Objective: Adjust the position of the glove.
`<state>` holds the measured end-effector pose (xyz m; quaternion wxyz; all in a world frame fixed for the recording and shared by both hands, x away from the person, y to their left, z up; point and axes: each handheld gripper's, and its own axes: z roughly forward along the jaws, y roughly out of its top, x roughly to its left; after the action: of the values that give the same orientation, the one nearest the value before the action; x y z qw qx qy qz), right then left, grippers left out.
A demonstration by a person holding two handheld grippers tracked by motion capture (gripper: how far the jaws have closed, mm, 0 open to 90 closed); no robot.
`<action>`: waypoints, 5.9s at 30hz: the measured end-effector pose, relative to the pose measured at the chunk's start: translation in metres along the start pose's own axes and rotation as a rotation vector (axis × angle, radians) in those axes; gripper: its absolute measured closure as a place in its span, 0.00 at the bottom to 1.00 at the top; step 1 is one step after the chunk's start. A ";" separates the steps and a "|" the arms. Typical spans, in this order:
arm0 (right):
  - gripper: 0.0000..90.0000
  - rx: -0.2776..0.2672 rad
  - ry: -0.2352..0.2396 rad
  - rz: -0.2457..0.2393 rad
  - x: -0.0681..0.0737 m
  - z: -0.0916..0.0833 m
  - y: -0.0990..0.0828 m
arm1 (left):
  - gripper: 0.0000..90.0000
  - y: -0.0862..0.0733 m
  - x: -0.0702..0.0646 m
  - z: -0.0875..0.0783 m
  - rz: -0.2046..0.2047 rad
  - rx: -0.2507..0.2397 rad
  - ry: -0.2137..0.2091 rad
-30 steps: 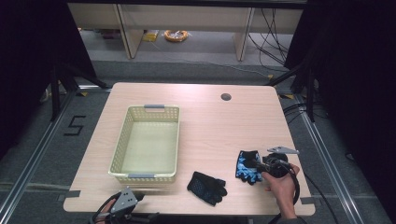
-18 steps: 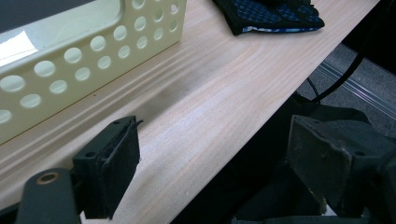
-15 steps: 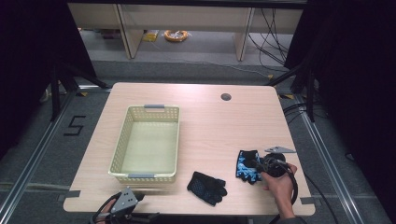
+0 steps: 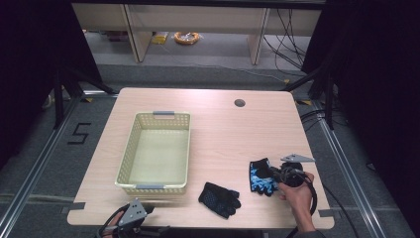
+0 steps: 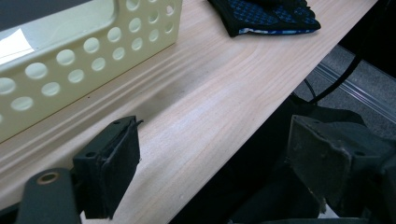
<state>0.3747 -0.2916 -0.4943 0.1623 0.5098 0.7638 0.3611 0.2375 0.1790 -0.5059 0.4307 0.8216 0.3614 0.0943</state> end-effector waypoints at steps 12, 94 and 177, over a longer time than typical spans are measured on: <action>0.96 -0.101 0.134 -0.094 0.013 -0.043 0.026 | 0.21 0.016 -0.006 0.019 -0.017 0.019 -0.040; 1.00 0.130 0.433 -0.416 0.162 -0.008 -0.017 | 0.25 0.032 -0.009 0.031 0.028 0.019 -0.063; 0.89 0.134 0.317 -0.060 0.099 0.030 -0.010 | 0.52 0.059 -0.020 0.088 -0.229 0.029 -0.107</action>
<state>0.3441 -0.1938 -0.5099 0.0160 0.4331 0.8169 0.3805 0.2944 0.0877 -0.5112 0.4454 0.7850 0.4305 -0.0049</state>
